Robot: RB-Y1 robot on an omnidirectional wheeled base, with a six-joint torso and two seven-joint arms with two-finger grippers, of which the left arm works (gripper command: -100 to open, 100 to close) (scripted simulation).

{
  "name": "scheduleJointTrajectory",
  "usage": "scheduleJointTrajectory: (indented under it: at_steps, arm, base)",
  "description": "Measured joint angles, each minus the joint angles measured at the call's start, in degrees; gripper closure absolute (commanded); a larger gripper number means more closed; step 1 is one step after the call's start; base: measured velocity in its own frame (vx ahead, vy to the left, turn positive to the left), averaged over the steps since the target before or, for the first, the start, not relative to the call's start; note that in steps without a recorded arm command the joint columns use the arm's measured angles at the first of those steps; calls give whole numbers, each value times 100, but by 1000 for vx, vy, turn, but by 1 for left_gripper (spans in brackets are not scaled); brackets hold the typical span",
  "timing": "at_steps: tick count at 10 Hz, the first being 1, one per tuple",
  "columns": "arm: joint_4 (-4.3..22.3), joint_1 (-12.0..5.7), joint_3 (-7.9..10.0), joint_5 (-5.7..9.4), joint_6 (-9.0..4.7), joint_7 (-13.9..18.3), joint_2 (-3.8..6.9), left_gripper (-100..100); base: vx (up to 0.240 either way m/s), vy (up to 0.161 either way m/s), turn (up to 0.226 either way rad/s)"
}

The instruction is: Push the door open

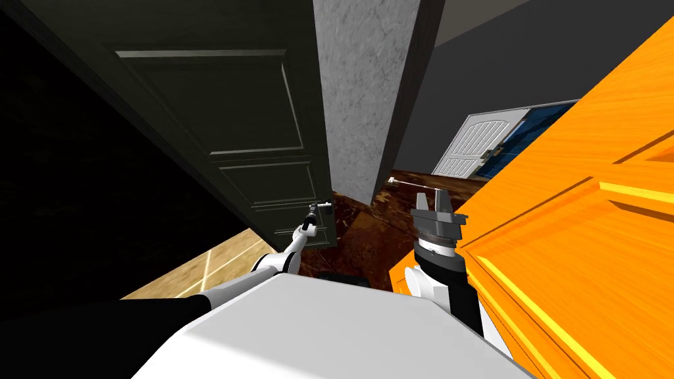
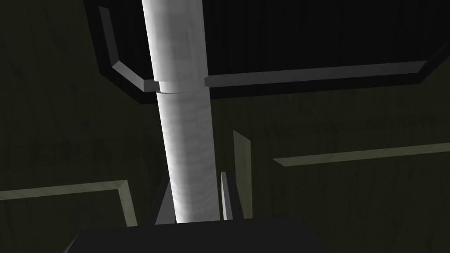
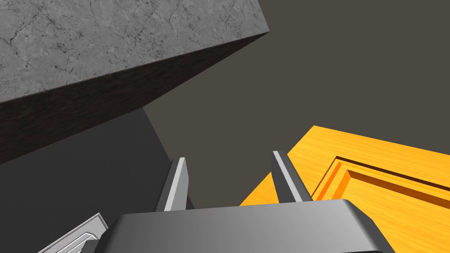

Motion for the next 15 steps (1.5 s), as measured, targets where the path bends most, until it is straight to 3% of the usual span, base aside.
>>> scheduleJointTrajectory:
  at_steps: [2,5,6,7,8,9,10,11,13,15]
  arm:
    - [-2,24,89,80,20,-161,-62,100]
    - [152,-86,277,238,-22,-501,-158,100]
    - [-128,31,305,270,80,-583,-223,100]
    - [145,-139,383,310,-61,-654,-163,100]
    - [-78,-43,422,354,0,-734,-221,100]
    - [119,-123,485,424,-74,-822,-198,100]
    - [117,-112,542,469,-104,-915,-239,100]
    - [14,-76,601,516,-38,-1018,-305,100]
    - [111,-165,741,628,-56,-1230,-350,100]
    - [28,-151,881,729,-60,-1436,-451,100]
  base:
    - [134,-4,87]
    - [189,-22,102]
    - [109,-7,41]
    - [132,-8,133]
    - [181,-34,133]
    - [161,-65,82]
    - [164,-53,89]
    - [169,-65,127]
    - [160,-105,121]
    - [166,-124,125]
